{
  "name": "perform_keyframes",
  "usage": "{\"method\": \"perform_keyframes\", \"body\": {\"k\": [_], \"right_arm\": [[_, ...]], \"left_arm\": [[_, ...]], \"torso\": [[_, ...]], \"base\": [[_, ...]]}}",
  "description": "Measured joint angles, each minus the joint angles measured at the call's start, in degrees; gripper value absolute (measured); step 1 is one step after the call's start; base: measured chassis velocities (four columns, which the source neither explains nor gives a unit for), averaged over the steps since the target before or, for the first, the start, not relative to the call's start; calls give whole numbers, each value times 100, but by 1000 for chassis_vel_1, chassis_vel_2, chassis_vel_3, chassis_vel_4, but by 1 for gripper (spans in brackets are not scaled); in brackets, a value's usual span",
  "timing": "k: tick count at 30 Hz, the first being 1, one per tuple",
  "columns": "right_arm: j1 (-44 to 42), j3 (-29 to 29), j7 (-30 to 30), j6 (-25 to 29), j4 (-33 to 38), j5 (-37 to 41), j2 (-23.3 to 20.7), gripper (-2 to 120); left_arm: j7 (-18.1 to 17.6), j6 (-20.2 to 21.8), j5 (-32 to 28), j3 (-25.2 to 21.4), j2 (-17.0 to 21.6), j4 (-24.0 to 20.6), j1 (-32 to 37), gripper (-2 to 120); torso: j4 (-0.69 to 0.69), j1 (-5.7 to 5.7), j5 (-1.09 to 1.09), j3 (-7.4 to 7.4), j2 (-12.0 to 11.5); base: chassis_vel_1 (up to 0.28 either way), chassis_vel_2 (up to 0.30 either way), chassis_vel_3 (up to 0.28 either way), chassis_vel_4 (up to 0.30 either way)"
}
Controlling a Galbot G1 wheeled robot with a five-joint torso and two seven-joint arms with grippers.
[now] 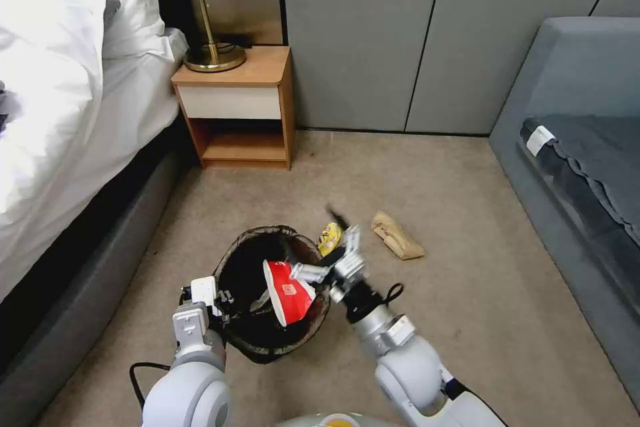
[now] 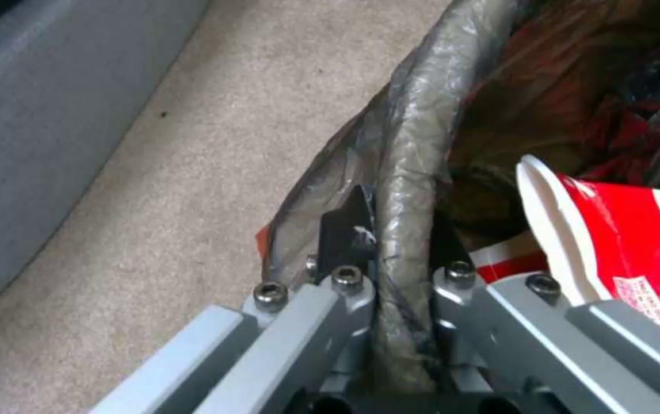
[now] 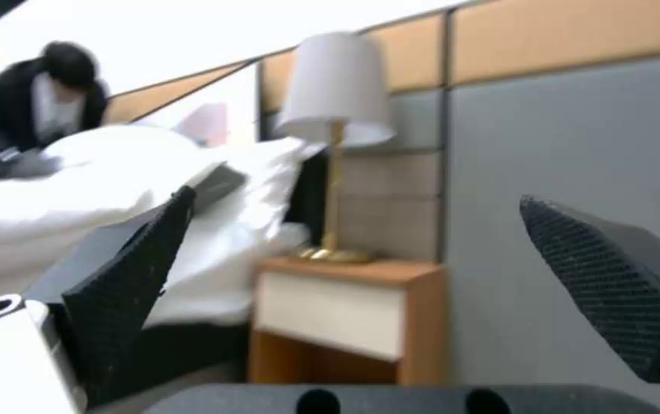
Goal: Pick up the trash bin, then pick up the garbage from the floor and place it into the trash bin.
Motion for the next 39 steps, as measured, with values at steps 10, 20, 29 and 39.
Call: {"method": "perform_keyframes", "body": {"k": [10,20,29,39], "right_arm": [[-800,1039,499,405,235,-145,218,100],[-1331,1664,646,880,-218,-180,332,100],[-1480,1973,636,1080,-432,-176,340,100],[-1372,1939,615,1003,-416,-165,346,100]], "left_arm": [[1,-22,3,-61,-77,-26,2,0],[1,-22,-66,-94,-68,-39,-68,0],[-1,-3,-88,-91,-47,-40,-106,0],[-4,8,-112,-93,-22,-59,-120,0]], "torso": [[0,0,1,0,0],[0,0,1,0,0],[0,0,0,0,0],[1,0,0,0,0]], "base": [[0,0,0,0],[0,0,0,0],[0,0,0,0],[0,0,0,0]]}}
